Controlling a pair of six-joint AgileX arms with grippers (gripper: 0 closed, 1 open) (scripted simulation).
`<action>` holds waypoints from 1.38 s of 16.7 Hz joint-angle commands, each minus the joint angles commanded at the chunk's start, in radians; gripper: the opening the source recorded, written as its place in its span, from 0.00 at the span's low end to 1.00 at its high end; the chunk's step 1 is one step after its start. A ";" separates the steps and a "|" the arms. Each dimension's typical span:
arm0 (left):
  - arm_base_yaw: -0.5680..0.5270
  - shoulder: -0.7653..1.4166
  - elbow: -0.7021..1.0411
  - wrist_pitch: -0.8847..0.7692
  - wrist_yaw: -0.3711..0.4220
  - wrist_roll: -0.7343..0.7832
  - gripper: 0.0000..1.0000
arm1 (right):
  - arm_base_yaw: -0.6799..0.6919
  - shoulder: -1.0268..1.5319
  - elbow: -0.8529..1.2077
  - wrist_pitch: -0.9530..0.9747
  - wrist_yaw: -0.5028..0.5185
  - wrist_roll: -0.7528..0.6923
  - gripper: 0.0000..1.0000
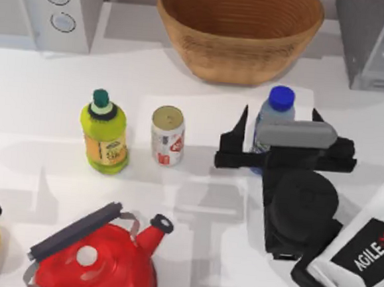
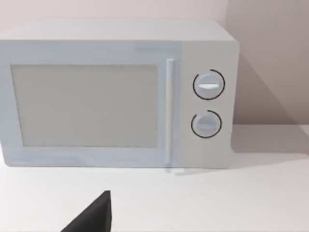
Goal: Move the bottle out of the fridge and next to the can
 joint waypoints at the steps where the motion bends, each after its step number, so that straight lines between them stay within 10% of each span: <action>1: 0.000 0.000 0.000 0.000 0.000 0.000 1.00 | 0.011 -0.006 -0.014 0.009 0.011 0.000 1.00; 11: 0.000 0.000 0.000 0.000 0.000 0.000 1.00 | -0.012 -0.158 -0.043 -0.077 -0.057 -0.001 1.00; 23: 0.000 0.000 0.000 0.000 0.000 0.000 1.00 | -0.418 -1.236 -0.311 -0.802 -0.484 0.001 1.00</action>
